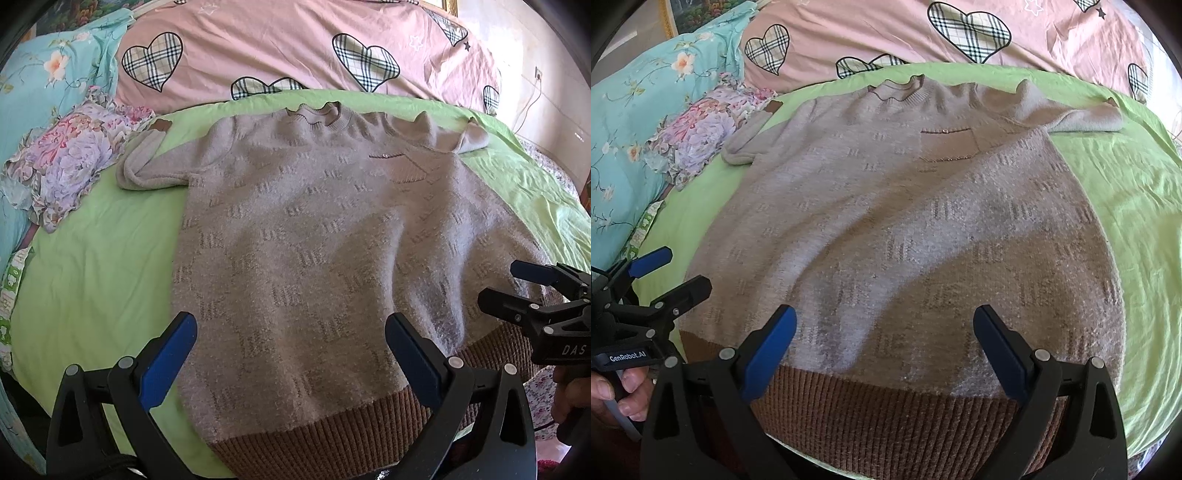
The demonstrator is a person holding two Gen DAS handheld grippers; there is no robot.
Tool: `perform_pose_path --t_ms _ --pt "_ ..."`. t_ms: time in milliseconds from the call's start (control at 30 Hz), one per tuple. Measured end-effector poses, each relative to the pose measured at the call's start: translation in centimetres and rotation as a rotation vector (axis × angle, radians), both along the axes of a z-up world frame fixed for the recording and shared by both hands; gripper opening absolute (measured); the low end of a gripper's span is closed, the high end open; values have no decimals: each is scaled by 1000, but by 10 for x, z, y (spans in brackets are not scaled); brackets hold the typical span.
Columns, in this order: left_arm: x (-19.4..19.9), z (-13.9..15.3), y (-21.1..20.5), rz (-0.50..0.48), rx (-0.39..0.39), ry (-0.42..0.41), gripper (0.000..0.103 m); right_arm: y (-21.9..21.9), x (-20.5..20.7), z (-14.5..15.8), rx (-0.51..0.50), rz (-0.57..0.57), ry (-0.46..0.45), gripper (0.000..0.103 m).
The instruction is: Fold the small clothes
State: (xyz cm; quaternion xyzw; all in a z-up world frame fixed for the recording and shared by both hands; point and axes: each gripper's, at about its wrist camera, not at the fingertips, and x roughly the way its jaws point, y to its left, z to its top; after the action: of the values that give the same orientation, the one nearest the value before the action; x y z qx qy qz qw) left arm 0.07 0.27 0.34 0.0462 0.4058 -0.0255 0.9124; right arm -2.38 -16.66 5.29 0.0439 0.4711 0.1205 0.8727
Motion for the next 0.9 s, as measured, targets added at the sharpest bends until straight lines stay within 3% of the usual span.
perform_pose_path --t_ms 433,900 --pt "1 -1 0 -2 20 9 102 2 2 1 15 7 -15 97" --pt "13 -2 0 -8 14 39 102 0 4 -1 -64 11 -18 97"
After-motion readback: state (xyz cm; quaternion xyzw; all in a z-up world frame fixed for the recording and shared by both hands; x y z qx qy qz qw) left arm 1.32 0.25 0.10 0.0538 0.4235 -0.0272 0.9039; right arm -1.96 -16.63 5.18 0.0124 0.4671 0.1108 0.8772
